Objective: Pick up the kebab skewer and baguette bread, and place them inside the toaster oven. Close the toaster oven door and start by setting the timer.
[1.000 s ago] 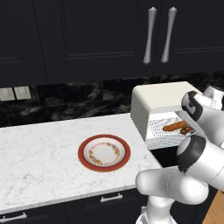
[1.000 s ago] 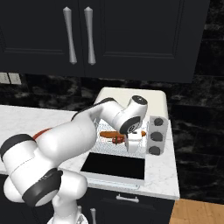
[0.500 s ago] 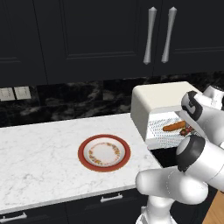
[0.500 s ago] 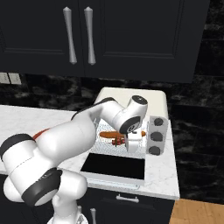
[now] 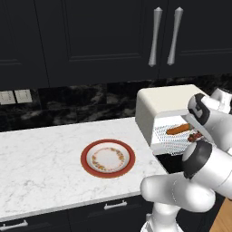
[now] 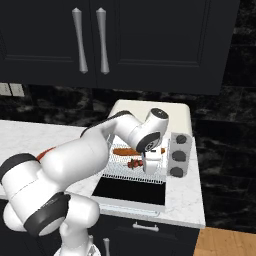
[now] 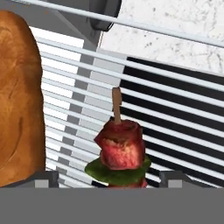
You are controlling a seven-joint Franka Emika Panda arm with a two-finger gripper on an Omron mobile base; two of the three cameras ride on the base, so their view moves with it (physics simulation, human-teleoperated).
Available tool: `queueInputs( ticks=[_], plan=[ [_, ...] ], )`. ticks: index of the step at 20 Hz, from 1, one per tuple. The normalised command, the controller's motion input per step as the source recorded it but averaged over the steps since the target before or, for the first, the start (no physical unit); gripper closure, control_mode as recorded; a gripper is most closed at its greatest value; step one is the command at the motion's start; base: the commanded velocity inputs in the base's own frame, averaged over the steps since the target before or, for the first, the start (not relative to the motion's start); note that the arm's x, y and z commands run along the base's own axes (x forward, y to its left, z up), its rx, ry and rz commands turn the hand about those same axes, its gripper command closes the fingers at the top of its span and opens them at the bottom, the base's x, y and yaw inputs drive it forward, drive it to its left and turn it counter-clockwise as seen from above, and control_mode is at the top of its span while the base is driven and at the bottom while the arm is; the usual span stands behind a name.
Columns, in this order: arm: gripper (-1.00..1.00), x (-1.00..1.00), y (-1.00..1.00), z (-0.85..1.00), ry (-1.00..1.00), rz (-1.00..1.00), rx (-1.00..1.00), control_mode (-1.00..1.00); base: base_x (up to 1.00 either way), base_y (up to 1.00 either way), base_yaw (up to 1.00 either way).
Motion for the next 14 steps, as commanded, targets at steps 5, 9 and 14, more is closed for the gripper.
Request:
queueInputs(
  ticks=[5,9,14],
  plan=[
    [-1.00,-0.28,-0.10,0.33,-0.01,0.00,0.00,-1.00,0.00,0.00,0.00],
    [-1.00,-0.46,-0.03,0.76,-0.05,0.00,0.00,-1.00,0.00,0.00,0.00],
    [-1.00,-0.71,-0.14,0.71,-0.09,0.10,0.00,-1.00,0.00,0.00,0.00]
  ],
)
